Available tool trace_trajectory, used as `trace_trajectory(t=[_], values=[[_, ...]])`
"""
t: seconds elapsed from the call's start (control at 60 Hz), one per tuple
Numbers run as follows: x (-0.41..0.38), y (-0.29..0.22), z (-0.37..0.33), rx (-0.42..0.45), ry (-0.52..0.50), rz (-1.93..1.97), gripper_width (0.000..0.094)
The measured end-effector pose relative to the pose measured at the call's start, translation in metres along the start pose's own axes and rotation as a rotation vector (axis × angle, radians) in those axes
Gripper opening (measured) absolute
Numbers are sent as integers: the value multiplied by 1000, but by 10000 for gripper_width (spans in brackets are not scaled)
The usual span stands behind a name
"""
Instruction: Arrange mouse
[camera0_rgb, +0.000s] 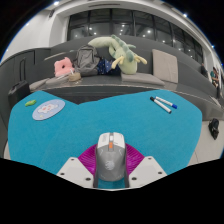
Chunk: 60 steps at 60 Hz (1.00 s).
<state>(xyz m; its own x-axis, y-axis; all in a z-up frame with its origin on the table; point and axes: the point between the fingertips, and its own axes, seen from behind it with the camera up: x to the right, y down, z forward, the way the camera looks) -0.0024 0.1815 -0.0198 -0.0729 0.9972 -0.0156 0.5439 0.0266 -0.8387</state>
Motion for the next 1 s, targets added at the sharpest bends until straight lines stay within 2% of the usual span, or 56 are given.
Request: trace_trajectory(t=[0.117,0.35,0.467,0.567,0.7,0.817,1.0], values=[[-20,-21,-18,24,-50,-36,340],[-113,-148,-73,194,-153,-76,340],[-185,-188,-57,222,-204,-81,342],[-243,-196,-19,189,-251,-44,343],[-295,-192,44,136,-251,-43,342],[-311,-178,99,113,-222,-74,347],[-310,-126,160,14,-171,-122,370]])
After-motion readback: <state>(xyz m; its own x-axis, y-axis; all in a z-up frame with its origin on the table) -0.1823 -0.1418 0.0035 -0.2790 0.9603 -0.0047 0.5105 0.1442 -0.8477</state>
